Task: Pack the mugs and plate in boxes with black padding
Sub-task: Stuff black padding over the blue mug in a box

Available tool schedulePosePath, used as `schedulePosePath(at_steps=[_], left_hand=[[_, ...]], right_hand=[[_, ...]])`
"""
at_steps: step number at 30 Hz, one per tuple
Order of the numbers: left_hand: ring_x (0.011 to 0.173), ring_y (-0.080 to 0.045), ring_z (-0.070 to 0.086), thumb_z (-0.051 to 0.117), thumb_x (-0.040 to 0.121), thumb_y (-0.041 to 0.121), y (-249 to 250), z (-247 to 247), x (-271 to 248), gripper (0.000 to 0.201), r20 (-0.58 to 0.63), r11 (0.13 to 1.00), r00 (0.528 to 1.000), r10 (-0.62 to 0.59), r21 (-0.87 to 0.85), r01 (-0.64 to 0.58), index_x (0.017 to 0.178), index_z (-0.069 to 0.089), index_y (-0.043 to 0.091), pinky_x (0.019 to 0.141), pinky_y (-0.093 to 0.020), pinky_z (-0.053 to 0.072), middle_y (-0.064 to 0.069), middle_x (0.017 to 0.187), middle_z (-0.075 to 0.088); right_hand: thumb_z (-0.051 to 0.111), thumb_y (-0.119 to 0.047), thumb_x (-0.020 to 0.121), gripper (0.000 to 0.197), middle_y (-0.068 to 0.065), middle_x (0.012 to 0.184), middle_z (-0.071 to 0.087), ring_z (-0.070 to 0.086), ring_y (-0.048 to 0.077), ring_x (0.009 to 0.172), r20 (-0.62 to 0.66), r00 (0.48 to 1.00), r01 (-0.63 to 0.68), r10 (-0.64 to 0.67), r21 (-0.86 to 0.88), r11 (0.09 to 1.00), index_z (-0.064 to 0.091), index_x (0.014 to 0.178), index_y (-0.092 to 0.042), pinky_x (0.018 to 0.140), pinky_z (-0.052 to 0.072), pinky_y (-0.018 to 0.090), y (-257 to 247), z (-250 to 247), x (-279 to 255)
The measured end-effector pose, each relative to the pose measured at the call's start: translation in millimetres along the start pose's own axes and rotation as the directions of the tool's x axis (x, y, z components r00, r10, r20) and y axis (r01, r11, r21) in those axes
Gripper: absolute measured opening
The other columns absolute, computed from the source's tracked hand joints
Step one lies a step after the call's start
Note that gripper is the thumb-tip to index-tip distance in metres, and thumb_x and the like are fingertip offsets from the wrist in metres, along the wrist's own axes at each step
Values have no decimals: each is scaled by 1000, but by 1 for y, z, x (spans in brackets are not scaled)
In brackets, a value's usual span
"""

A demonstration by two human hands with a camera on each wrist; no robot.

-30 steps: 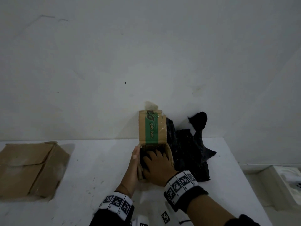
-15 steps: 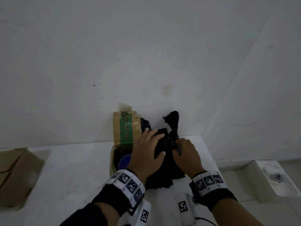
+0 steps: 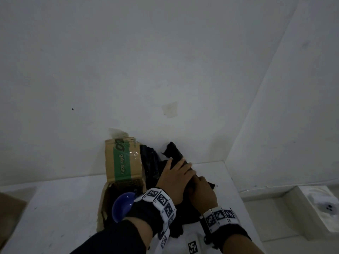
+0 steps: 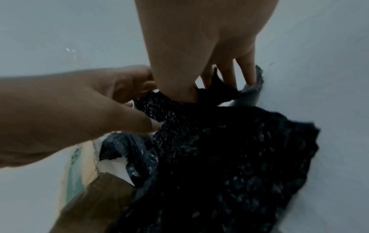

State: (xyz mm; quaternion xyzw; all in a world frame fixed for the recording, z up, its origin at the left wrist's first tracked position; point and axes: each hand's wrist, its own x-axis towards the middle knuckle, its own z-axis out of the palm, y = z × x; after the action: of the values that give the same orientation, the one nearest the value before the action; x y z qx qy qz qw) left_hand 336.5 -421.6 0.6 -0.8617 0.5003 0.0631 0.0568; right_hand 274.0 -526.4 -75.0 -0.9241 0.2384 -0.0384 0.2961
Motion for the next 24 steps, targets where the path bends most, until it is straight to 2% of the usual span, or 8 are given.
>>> schedulePosePath(at_steps=[2,5,9,13,15,19,20,24], left_hand=[[145,-25,-2,60,79,22,-1,-4,-1,79,-15,1000,1000,-16,16,16,146,18,22,113,-55,-9,-3,156,11],[144,-24,3,60,80,27,-2,-14,-5,83,-87,997,994,-69,18,71,147,10,25,112,-55,-8,-1,156,12],[134,-26,30,70,69,34,-5,-33,-18,102,-255,997,964,-72,-9,72,146,2,32,110,-60,7,1,145,34],[98,-25,57,66,70,27,-9,-51,-38,89,-485,998,872,-65,-53,44,145,17,28,101,-49,33,2,106,62],[72,-27,59,61,72,15,-14,-65,-54,74,-576,992,815,-70,-128,-4,141,31,18,76,-36,43,2,72,61],[49,-25,44,43,79,-1,-33,-90,-94,57,-483,940,858,-174,-342,-2,133,37,18,43,-30,22,2,51,39],[48,-27,45,41,80,1,-39,-89,-98,54,-461,914,870,-176,-405,-30,130,35,20,44,-35,27,-3,52,43],[58,-20,55,43,89,13,-74,-92,-138,36,-301,758,934,-192,-651,-54,119,27,25,55,-30,43,-3,72,56]], right_hand=[[40,-19,94,28,10,105,57,56,22,90,15,1000,10,-11,60,998,53,117,-10,67,38,27,-1,-14,-4],[40,-17,91,8,1,71,53,44,12,58,-129,986,130,-109,165,978,47,89,-14,51,28,25,-9,-43,-10],[41,3,87,23,-3,52,39,32,7,42,-290,935,294,-205,309,904,39,82,-20,43,24,21,-34,-84,-18],[33,-3,87,27,6,60,46,40,16,43,-401,880,428,-252,446,786,44,85,-28,40,36,30,-70,-119,-35],[31,-3,83,28,9,67,52,45,30,52,-419,867,470,-269,508,722,49,87,-23,45,40,33,-91,-130,-47],[37,-12,84,19,-2,78,54,48,13,64,-325,861,507,-391,494,706,54,86,-22,60,37,21,-119,-136,-67],[45,-21,84,10,-4,83,52,49,8,69,-281,859,512,-429,453,729,53,91,-21,63,38,20,-120,-135,-68],[74,-42,66,53,-1,100,42,51,13,72,-164,755,633,-635,-69,771,51,105,-16,55,46,23,-142,-111,-77]])
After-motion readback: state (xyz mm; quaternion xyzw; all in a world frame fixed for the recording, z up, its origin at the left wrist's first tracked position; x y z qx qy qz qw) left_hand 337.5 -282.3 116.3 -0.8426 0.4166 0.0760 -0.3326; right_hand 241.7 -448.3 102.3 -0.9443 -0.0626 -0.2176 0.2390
